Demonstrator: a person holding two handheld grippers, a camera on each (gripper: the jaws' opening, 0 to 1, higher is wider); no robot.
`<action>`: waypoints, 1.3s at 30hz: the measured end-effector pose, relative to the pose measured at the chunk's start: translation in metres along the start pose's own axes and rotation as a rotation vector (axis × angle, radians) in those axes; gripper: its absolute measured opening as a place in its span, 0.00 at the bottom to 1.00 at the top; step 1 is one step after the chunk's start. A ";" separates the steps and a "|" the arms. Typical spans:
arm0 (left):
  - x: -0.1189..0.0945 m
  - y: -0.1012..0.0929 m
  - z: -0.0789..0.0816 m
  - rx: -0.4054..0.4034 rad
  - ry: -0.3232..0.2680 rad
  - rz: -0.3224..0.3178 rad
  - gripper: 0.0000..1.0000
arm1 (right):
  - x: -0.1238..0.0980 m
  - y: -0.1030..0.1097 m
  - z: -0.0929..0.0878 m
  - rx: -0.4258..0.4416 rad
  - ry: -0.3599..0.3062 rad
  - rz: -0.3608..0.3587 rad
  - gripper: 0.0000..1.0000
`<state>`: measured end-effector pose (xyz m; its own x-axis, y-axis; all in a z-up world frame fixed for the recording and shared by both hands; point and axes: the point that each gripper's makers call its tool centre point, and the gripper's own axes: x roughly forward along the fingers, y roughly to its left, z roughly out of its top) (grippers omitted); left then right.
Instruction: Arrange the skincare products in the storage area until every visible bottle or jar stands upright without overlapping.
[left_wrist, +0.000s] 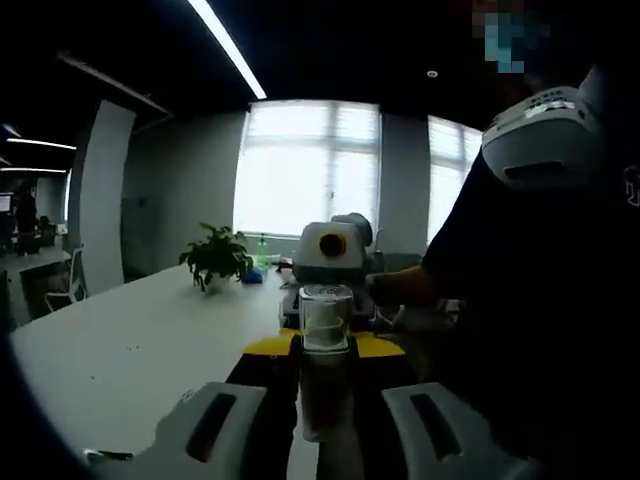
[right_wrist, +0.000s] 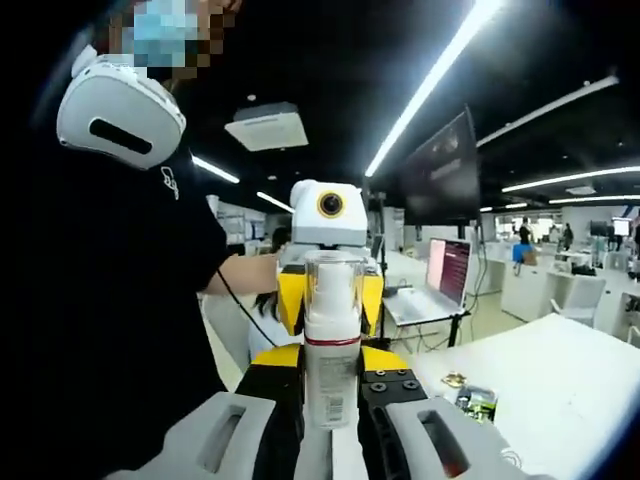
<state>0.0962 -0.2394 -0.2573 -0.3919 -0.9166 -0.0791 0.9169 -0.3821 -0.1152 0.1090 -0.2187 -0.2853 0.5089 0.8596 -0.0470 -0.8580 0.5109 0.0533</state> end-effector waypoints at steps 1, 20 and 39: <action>0.000 0.002 -0.001 -0.014 -0.014 0.011 0.15 | -0.001 -0.001 -0.001 0.008 -0.007 -0.003 0.08; 0.003 0.021 -0.037 -0.042 0.001 0.179 0.34 | -0.001 -0.009 -0.034 -0.021 0.046 -0.053 0.09; -0.024 0.043 -0.081 -0.120 0.039 0.417 0.66 | -0.010 -0.043 -0.077 0.042 0.084 -0.119 0.09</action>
<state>0.1392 -0.2245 -0.3409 0.0059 -0.9835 -0.1806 0.9830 0.0388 -0.1796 0.1352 -0.2500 -0.3640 0.5976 0.7897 -0.1385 -0.7874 0.6107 0.0843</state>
